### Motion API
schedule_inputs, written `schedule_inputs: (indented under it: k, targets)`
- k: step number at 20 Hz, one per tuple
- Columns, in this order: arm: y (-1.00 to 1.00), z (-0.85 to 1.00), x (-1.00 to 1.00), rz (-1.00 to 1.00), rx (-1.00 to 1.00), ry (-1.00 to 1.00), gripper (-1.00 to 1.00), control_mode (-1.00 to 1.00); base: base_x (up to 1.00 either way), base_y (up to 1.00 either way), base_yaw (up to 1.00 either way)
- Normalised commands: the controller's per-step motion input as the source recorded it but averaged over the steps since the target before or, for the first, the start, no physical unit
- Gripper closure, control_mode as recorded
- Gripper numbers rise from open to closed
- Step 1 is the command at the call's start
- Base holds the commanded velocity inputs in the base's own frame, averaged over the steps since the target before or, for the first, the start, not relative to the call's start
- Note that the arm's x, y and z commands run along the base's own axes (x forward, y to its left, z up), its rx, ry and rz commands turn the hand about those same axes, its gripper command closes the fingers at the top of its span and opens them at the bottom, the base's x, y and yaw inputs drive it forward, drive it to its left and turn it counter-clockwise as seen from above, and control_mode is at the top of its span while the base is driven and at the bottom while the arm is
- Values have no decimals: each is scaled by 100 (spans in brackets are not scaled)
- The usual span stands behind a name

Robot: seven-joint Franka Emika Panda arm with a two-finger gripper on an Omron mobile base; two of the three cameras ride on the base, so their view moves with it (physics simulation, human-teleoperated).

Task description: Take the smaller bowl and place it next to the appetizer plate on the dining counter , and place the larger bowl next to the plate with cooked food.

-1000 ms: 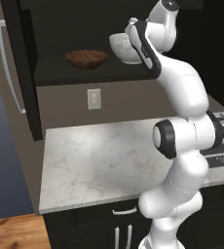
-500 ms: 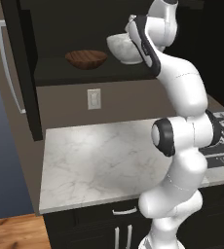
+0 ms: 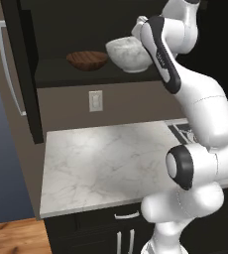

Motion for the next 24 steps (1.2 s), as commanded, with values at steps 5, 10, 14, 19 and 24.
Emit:
schedule_inputs:
  k: [5,10,14,19,24]
  targets:
    - [3,-4,-100,3,0,-16,100,-100,0,0,0]
    - [0,-13,-100,0,0,-1,100,-100,0,0,0]
    - [0,-29,-63,0,0,4,100,-100,0,0,0]
    - [0,-28,-35,1,0,7,100,100,-14,-2,0]
    - [0,0,0,0,0,0,100,100,-96,-2,0]
